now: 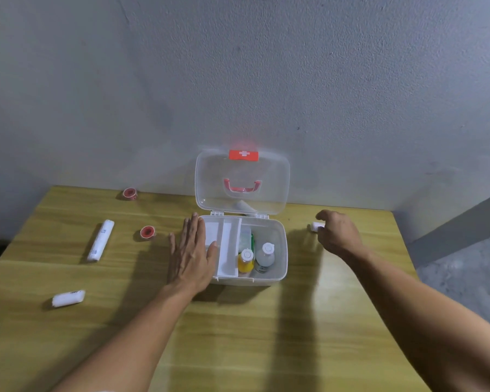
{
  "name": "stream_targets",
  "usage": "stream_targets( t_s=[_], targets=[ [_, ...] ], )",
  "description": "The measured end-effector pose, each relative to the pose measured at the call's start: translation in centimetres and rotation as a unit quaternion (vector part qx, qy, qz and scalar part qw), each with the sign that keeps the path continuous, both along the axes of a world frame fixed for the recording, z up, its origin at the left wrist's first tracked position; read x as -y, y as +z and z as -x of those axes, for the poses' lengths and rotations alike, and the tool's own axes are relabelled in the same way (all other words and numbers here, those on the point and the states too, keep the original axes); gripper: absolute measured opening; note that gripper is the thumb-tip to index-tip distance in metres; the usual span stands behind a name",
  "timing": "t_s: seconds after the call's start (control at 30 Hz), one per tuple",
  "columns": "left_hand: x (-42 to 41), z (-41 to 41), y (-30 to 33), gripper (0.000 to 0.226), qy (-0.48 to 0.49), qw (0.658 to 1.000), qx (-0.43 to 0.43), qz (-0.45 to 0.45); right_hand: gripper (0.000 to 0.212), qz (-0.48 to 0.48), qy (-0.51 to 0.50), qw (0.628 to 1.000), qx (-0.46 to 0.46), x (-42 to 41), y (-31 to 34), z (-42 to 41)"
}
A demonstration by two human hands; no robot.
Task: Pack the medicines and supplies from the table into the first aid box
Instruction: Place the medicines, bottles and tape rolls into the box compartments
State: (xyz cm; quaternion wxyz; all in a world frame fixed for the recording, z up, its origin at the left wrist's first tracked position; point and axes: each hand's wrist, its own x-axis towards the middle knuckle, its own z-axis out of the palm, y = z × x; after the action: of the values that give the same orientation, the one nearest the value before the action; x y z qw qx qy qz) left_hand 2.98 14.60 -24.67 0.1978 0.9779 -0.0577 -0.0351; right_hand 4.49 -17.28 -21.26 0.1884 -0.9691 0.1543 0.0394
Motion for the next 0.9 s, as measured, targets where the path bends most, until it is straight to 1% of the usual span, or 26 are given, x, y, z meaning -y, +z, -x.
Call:
stream_targets(
  t_s=[0.1,0.2,0.27,0.4,0.47,0.53,0.6,0.67,0.7,0.77,0.9],
  targets=[
    [0.0,-0.1,-0.4,0.07,-0.001,1.0,-0.003,-0.015,0.041,0.063,0.053,0.996,-0.015,1.2,-1.2,-0.6],
    [0.1,0.0,-0.4,0.071,0.004,1.0,0.002,-0.02,0.048,0.107,0.093,0.989,-0.047,1.6,-2.2,-1.3],
    [0.1,-0.1,-0.5,0.072,0.005,1.0,0.003,-0.026,0.045,0.128,0.109,0.984,-0.066,1.6,-2.9,-1.7],
    [-0.1,-0.1,-0.3,0.076,0.002,0.999,0.006,-0.046,0.032,0.165,0.14,0.973,-0.081,1.1,-3.8,-2.4],
    [-0.1,0.0,-0.1,0.076,0.003,0.999,0.008,-0.048,0.031,0.175,0.157,0.968,-0.088,0.6,-4.1,-2.7],
    [-0.1,0.1,0.1,0.076,0.006,0.999,0.01,-0.051,0.032,0.137,0.159,0.975,-0.072,-0.2,-4.0,-3.1],
    [-0.1,0.2,0.1,0.077,0.007,0.998,0.012,-0.053,0.036,0.065,0.155,0.984,-0.058,-1.6,-3.5,-3.9],
    [-0.1,0.2,0.1,0.077,0.008,0.998,0.013,-0.055,0.039,0.013,0.169,0.984,-0.055,-3.1,-3.2,-5.1],
    [-0.1,0.2,0.1,0.077,0.009,0.998,0.013,-0.054,0.04,0.006,0.189,0.98,-0.059,-3.6,-3.1,-5.7],
    [-0.1,0.2,0.1,0.078,0.014,0.998,0.014,-0.057,0.044,0.022,0.249,0.967,-0.057,-4.3,-3.2,-6.8],
    [-0.5,0.4,0.0,0.078,0.017,0.997,0.017,-0.073,0.043,0.014,0.332,0.94,-0.07,-4.8,-4.2,-7.6]
  ],
)
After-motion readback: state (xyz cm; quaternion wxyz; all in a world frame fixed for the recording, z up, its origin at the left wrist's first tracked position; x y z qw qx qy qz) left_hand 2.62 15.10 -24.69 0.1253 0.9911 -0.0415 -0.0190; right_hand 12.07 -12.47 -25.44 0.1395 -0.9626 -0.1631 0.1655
